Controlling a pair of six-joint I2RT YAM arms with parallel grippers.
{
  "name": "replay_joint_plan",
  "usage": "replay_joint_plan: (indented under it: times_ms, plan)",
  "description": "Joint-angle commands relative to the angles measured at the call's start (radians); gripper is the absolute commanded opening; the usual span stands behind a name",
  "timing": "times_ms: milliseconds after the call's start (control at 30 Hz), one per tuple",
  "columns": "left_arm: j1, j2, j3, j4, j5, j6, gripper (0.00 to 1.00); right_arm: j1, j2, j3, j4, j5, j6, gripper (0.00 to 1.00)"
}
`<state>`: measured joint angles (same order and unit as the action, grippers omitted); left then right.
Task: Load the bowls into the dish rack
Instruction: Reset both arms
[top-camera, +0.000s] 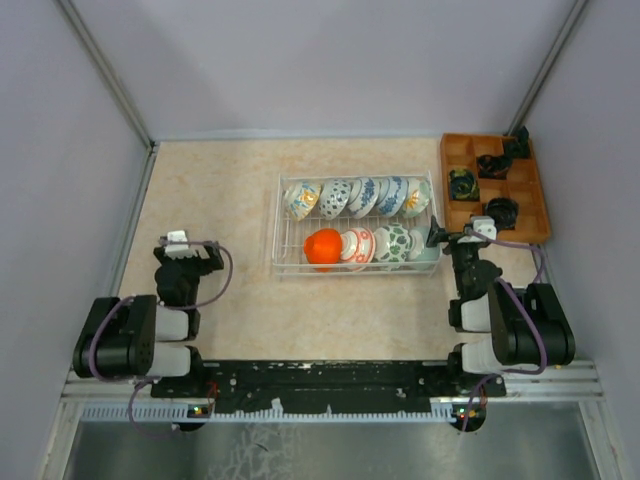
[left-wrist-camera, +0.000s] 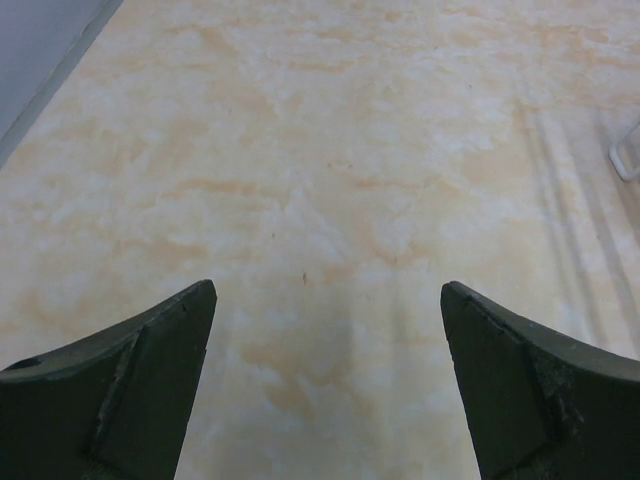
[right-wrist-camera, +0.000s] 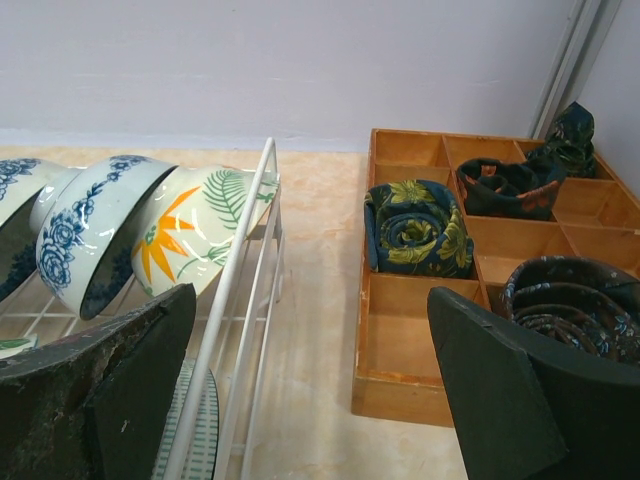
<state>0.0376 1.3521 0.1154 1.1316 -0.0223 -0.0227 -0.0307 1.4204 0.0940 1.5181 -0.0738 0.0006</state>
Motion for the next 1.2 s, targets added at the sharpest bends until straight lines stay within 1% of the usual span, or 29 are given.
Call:
replay_joint_plan:
  times_ms: [0, 67, 100, 167, 267, 400, 433, 500, 533, 567, 667, 733, 800, 900, 1067, 1167]
  plan:
    - [0.011, 0.166, -0.208, 0.634, -0.033, -0.079, 1.0, 0.024, 0.02, -0.007, -0.119, -0.096, -0.053, 0.99]
    - [0.011, 0.235, -0.17, 0.659, 0.047, -0.032, 1.0, 0.025, 0.02, -0.006, -0.119, -0.097, -0.053, 0.99]
    - [0.011, 0.251, -0.155, 0.66, 0.059, -0.022, 1.0, 0.024, 0.02, -0.005, -0.119, -0.097, -0.052, 0.99]
    - [0.01, 0.267, -0.144, 0.66, 0.035, -0.031, 1.0, 0.025, 0.02, -0.004, -0.121, -0.098, -0.052, 0.99]
    - [0.011, 0.291, -0.108, 0.652, 0.128, 0.006, 0.99, 0.025, 0.02, -0.005, -0.121, -0.099, -0.052, 0.99]
    - [0.011, 0.273, -0.066, 0.565, 0.168, 0.022, 0.99, 0.024, 0.02, -0.004, -0.122, -0.099, -0.051, 0.99]
    - [0.01, 0.262, -0.042, 0.505, 0.192, 0.029, 1.0, 0.024, 0.02, -0.004, -0.122, -0.098, -0.051, 0.99]
    - [0.011, 0.242, 0.015, 0.368, 0.276, 0.071, 0.99, 0.025, 0.02, -0.004, -0.122, -0.098, -0.052, 0.99]
    - [0.011, 0.245, 0.034, 0.335, 0.331, 0.093, 0.99, 0.025, 0.02, -0.004, -0.123, -0.1, -0.051, 0.99]
    - [0.011, 0.246, 0.039, 0.325, 0.35, 0.099, 0.99, 0.025, 0.02, -0.002, -0.125, -0.101, -0.053, 0.99]
    - [0.011, 0.251, 0.01, 0.387, 0.326, 0.087, 0.99, 0.024, 0.019, 0.012, -0.154, -0.112, -0.058, 0.99]
    - [0.01, 0.247, 0.023, 0.357, 0.342, 0.093, 1.0, 0.024, 0.02, 0.013, -0.156, -0.112, -0.058, 0.99]
    - [0.011, 0.248, 0.02, 0.368, 0.354, 0.097, 1.0, 0.025, 0.02, 0.013, -0.156, -0.111, -0.057, 0.99]
    - [0.011, 0.254, -0.022, 0.455, 0.35, 0.094, 0.99, 0.024, 0.02, 0.013, -0.156, -0.112, -0.057, 0.99]
    - [0.01, 0.291, -0.114, 0.656, 0.242, 0.059, 0.99, 0.025, 0.019, 0.013, -0.154, -0.111, -0.057, 0.99]
    - [0.01, 0.292, -0.1, 0.641, 0.196, 0.043, 0.99, 0.025, 0.02, 0.013, -0.154, -0.111, -0.058, 0.99]
